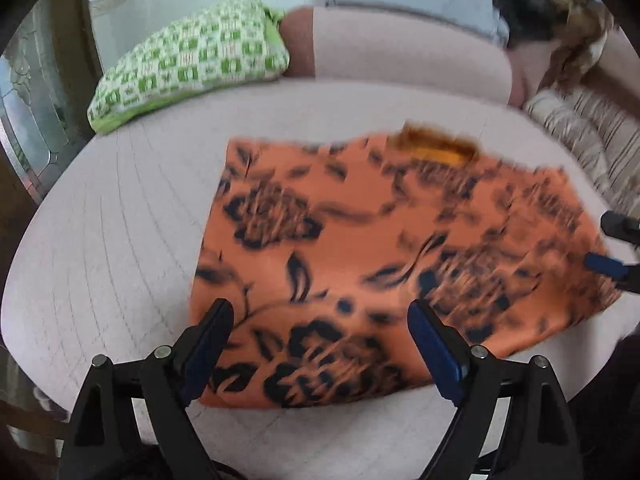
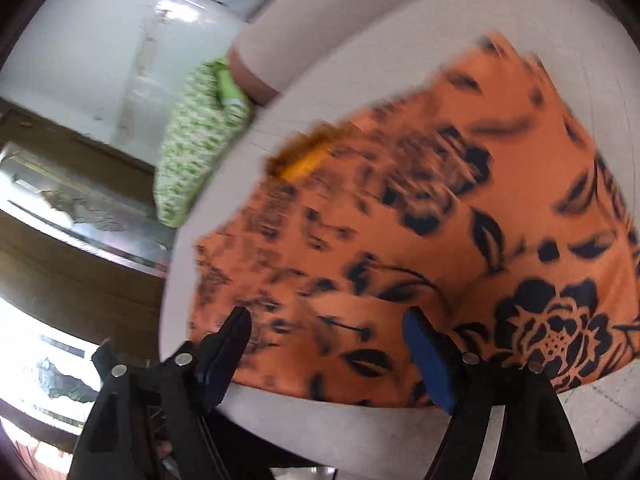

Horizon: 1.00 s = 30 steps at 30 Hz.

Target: Fold small clothes

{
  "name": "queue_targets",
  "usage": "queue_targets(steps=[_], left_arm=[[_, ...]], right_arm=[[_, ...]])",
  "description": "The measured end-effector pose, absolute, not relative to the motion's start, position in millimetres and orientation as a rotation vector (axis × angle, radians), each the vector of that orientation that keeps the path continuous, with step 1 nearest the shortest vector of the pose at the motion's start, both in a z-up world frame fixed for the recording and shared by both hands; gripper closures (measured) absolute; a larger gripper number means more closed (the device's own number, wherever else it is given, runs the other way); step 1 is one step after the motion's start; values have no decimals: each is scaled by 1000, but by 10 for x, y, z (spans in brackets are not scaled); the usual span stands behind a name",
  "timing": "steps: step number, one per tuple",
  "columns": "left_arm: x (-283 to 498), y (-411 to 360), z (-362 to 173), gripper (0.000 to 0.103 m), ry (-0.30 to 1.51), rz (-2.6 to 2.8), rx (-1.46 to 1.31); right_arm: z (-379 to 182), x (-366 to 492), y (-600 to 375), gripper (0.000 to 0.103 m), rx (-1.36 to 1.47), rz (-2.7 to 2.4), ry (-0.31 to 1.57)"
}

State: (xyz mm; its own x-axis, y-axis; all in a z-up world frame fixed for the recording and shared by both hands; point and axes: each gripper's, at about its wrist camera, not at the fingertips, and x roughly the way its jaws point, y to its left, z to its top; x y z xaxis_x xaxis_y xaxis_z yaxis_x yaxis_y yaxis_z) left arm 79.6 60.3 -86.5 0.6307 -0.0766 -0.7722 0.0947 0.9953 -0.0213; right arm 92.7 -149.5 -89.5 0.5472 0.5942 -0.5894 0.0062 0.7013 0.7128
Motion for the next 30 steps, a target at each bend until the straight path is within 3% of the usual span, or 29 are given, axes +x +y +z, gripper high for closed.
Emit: queue_targets(steps=[3,5,6,8,11,15,23,28,30], left_arm=[[792,485,-760,14,851,-145,-44],[820,350,-836,14,880,-160,-41],[853,262,-951,14,924,-175,-20],[829,108,-1167,14,1001,-139,52],[823,18,-1183,10,969,-110,118],[808,27,-946,10,903,-142,54],[859,-232,-1239,7,957,-163,109],[897,-210,-1228,7,994,-180,102],[908,-194,-1232,7,995,-177,98]], right_arm=[[-897,928,-1493,17,708,403,920],[-1291,993,-1606,17,733,299,1039],[-1342,953,-1690,19,804,317,994],[-1216,961,-1711,20,824,313,979],[-959,891,-1807,19,757,335,901],[-1333,903,-2100,19,814,233,998],[-783,1298,-2145,19,767,308,887],[-1348,1678,-2701,20,951,169,934],[-1231,1633,-2711,20,956,174,916]])
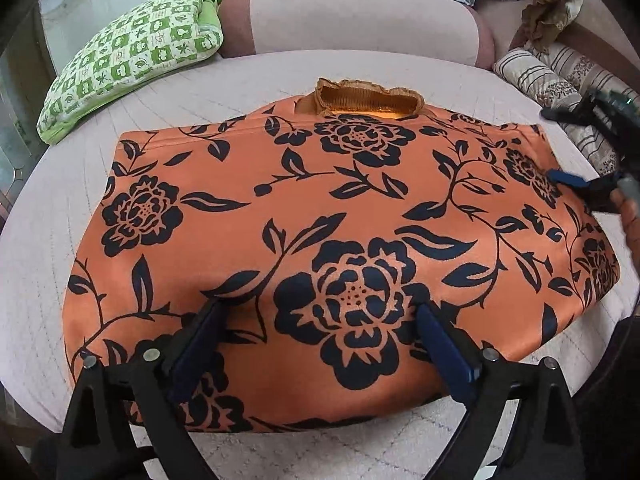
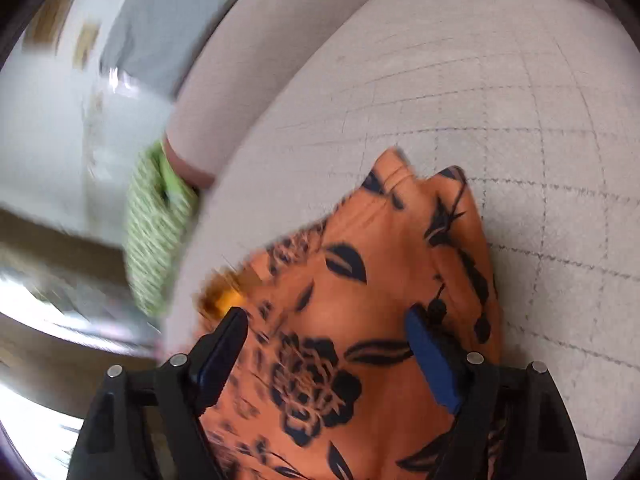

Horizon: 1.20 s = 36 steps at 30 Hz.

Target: Fold small clothes

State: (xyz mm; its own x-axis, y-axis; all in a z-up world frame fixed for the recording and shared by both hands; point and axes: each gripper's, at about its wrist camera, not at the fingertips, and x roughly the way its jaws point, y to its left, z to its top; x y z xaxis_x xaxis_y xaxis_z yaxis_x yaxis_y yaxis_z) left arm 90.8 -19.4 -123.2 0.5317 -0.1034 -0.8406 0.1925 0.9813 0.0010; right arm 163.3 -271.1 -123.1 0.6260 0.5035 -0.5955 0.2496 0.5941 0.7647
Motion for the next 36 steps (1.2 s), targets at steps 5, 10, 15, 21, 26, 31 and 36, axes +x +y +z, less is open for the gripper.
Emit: queue_targets(steps=[5,10,15,21,26,31,36], left_arm=[[922,-195,-1249,6,992,-165,93],[917,-191,-1237,6,1011,-167,87],[904,-190,-1231,6,1009,-163,79],[836,-148,-1170,6,1009,-163,45],[686,-43,-980,6,942,-154,0],[664,21,-994,6,965,-125,-8],[632,-42,-827,6,904,-132,-5]], right_arm=[[-865,1769,-2550,19,787,232,852],[-1270,1930,-2795,19,892,115,875],[-879,1410,-2625,19,822,133,827],[-818,395,-2457,19,865,160,783],[-1002,-125,-2359,19,915,186,787],[-991,-53,-2453,19,983,174,747],[-1295,-174,-2730,19,1197,90,762]])
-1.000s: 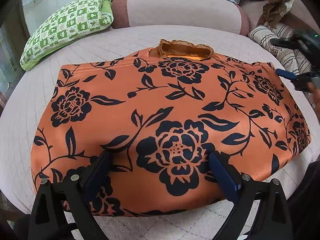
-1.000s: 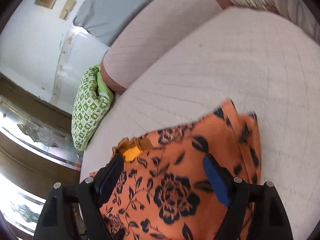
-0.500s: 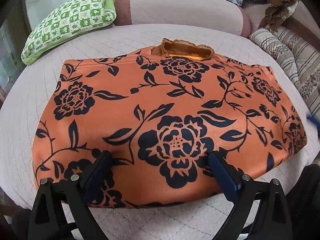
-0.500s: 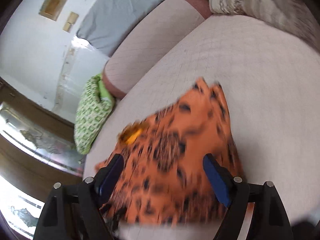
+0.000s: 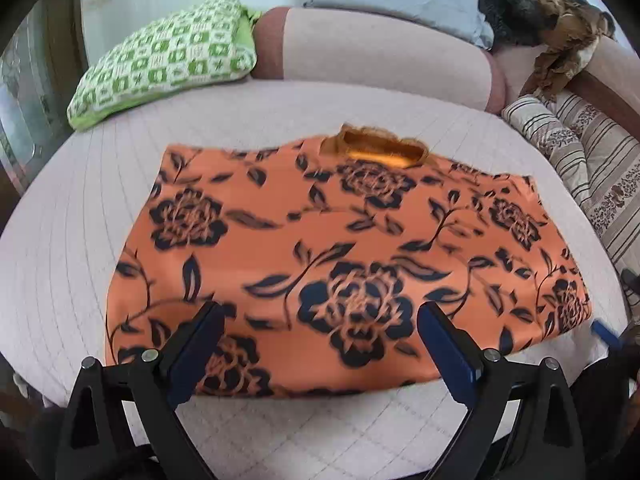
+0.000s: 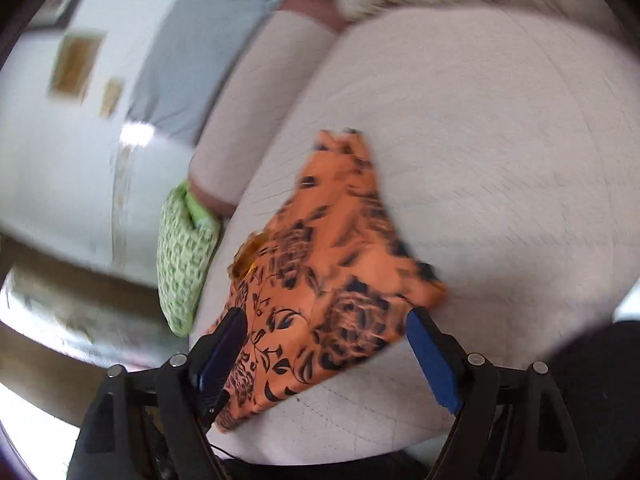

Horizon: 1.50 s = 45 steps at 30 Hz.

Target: Fold small clothes

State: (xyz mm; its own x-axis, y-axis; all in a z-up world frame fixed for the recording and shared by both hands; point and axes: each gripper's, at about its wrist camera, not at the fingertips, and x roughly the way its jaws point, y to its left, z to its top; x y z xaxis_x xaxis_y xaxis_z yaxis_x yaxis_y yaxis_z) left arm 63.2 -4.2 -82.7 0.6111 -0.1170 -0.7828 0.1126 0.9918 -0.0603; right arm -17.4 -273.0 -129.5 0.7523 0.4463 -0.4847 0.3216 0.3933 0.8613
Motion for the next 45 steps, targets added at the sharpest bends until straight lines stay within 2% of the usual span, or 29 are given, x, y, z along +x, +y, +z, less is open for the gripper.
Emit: queue_targets(steps=[5,10,11,12,13,18,21,23,24,27,28,31,34,41,42,43,45], left_arm=[[796,-247,-796,6,904,-176,30],[845,-297,-788,6,904,-184,37],[856,-297,-800,6,906,-177,39],[873,-295,-816,6,909,-171,41],[888,-295,-832,6,914,-167,41],[940,-284,-860,6,907,-151,45],[1010,-331,-964,6,943,-150,68],[1040,-347,-991,6,954,-152,80],[1042,-344,-983,6,947,-152,79],[1101,-345,-962,6,921,-158,78],[1133,-353,-988,6,925,-154,84],[1242,-373,-1162,6,975,-153,86],[1247,-375,-1194,4,958,-151,86],[1264,-381,-1221,2,948,-161,88],[1258,-380,-1234,2,945,-162,87],[1261,-379,-1239,1,939,-166,88],[1260,-365,-1245,1,933,-178,89]], right_arm=[[-1503,-43,-2629,19,1302,110,824],[-1638,27,-2708,22,1401,13,744],[-1649,44,-2739,28,1402,-5,726],[-1672,78,-2746,55,1401,-9,740],[-1677,116,-2738,94,1376,-11,768],[-1192,33,-2614,94,1119,-28,705],[-1523,165,-2554,90,1074,-77,899],[-1641,64,-2662,85,1219,-42,865],[-1578,56,-2690,74,1196,-45,852],[-1225,-53,-2794,31,1081,-63,761],[-1112,-66,-2831,31,1037,-70,735],[-892,130,-2968,31,968,-5,702],[-880,661,-3030,31,867,91,770],[-1359,1744,-2936,32,709,131,1018],[-1351,1790,-2868,48,668,143,1024],[-1331,1813,-2822,87,644,148,1034],[-1147,1724,-2775,88,618,161,969]])
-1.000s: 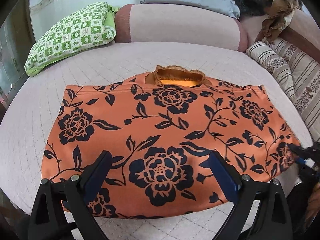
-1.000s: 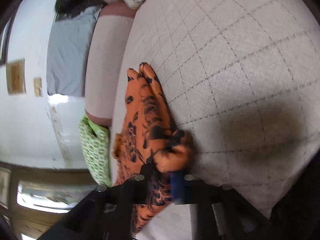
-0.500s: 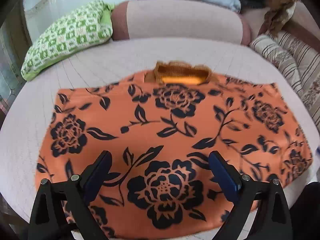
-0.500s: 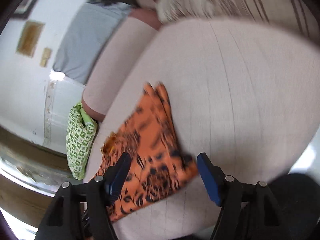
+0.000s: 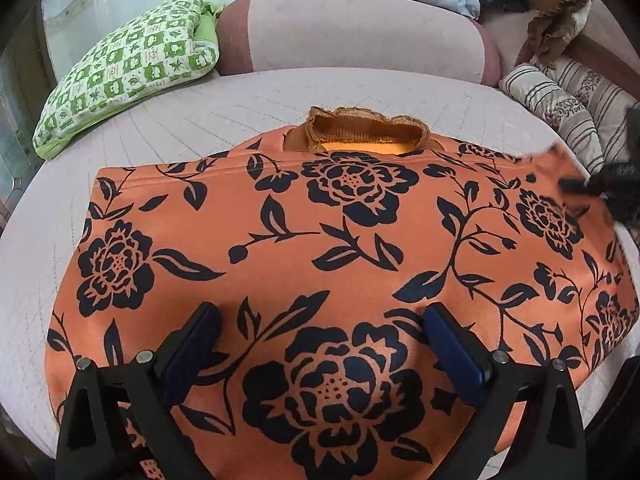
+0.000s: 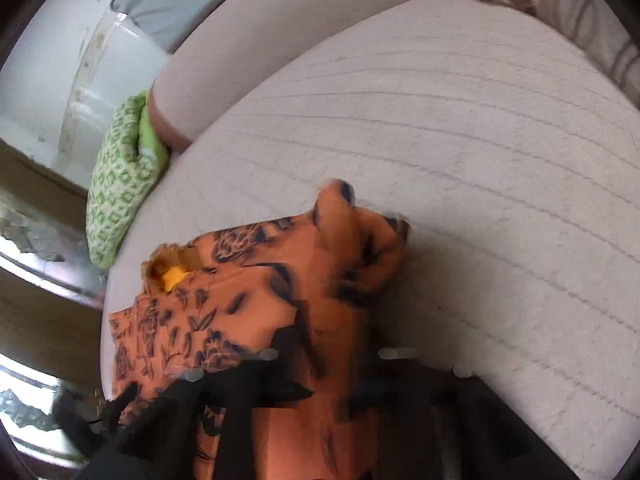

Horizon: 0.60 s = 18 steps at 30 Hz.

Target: Fold small clothes

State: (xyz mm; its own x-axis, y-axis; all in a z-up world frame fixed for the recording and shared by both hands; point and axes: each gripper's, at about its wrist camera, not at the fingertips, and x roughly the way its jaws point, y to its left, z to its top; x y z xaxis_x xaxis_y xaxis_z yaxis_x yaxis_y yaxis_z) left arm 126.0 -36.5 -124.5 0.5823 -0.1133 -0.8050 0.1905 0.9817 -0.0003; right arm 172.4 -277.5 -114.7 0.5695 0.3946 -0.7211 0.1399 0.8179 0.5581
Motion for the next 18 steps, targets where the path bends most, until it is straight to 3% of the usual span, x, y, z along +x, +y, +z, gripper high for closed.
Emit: queue_targets(steps=[3,5,6,10,14,16,18], left_arm=[[1270,-353,-1260,0,923,-190,87],[1291,-348,-1260,0,928,-185,84],[1299,-347,-1249,0,937,-185,83],[1258,-225,-1144,0,954,-205,50],[1100,-72,-1031,0,910,-203,-20],[1106,-72,-1136,0,952,-210,-4],[1099,-125,-1208,0,964,-213,66]], right_arm=[[-971,1554,-2738,89,571,84,885],[-1441,1719,-2788,87,653,39,1044],[-1491,1676,-2865,82,730,44,1004],[-1074,1441,-2868,66,649,-55,931],[-609,1219,-2662,65,576,29,788],[-591,1245,-2483,23,579,152,766],[-960,1447,-2454,19,610,159,911]])
